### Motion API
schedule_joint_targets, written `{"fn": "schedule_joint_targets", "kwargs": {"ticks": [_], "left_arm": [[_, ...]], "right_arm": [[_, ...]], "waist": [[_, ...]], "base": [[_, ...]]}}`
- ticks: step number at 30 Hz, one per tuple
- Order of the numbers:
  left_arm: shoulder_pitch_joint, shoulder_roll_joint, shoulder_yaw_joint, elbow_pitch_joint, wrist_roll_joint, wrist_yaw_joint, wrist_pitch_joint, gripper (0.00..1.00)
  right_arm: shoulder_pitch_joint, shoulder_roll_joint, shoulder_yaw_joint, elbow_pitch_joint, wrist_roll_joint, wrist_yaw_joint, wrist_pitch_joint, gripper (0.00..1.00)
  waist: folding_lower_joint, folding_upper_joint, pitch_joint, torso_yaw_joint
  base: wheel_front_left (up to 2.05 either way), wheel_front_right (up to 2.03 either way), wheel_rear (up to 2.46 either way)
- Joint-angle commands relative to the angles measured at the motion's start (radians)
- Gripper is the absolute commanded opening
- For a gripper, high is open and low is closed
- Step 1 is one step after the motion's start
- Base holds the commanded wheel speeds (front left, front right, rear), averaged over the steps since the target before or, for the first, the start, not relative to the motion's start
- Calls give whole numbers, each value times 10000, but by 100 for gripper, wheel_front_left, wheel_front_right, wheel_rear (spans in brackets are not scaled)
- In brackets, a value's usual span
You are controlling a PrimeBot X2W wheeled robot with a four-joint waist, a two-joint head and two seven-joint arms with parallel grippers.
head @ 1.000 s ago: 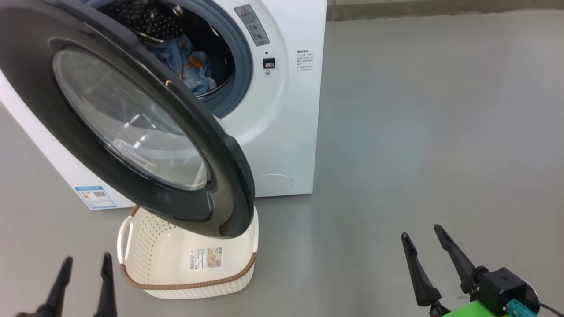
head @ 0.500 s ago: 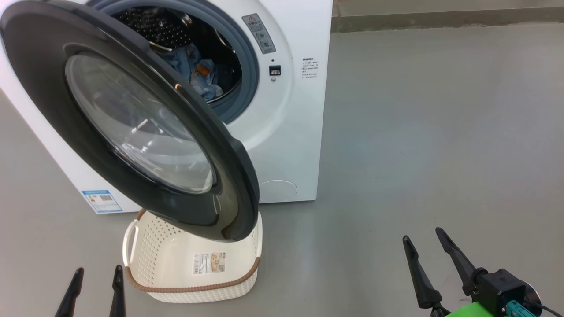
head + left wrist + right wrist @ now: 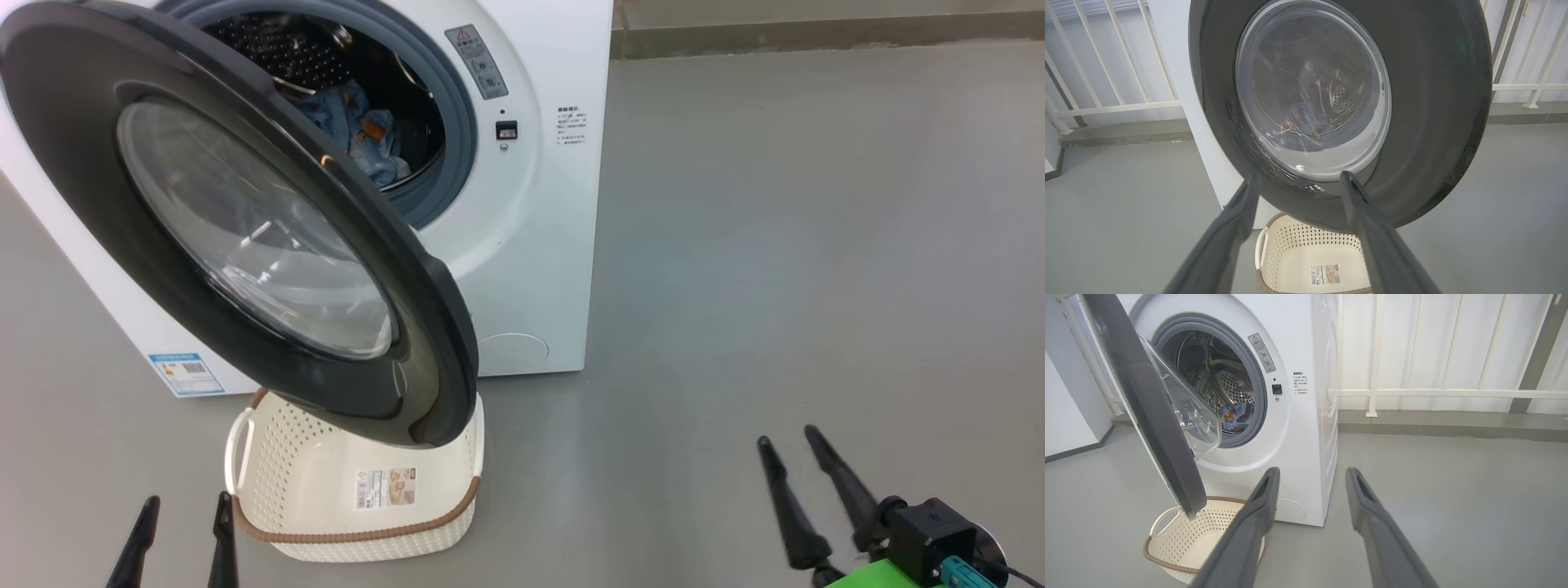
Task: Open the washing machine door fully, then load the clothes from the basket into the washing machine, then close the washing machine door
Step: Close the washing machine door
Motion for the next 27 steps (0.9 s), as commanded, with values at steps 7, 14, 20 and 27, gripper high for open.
{"fn": "schedule_joint_targets", "kwargs": {"ticks": [7,14,20,27], "left_arm": [[-253,151,269,-338,36,207,-103,100],[-319,126,139,-345,50,249,-94,100],[-434,71,7,-365,39,263,-103,100],[-714,-31,-170,-385,35,227,-196,100]], "right_arm": [[-81,-33,216,-223,109,27,51,0],[-178,-33,280,-127,71,27,76,0],[-774,-33,619,393,54,27,40,0],[-2510,-49,1100,1895,236,27,-243,0]], "waist": [[0,-1,34,-11],[0,-1,42,42],[0,-1,113,234],[0,-1,445,656]], "base": [[0,0,0],[0,0,0],[0,0,0],[0,0,0]]}}
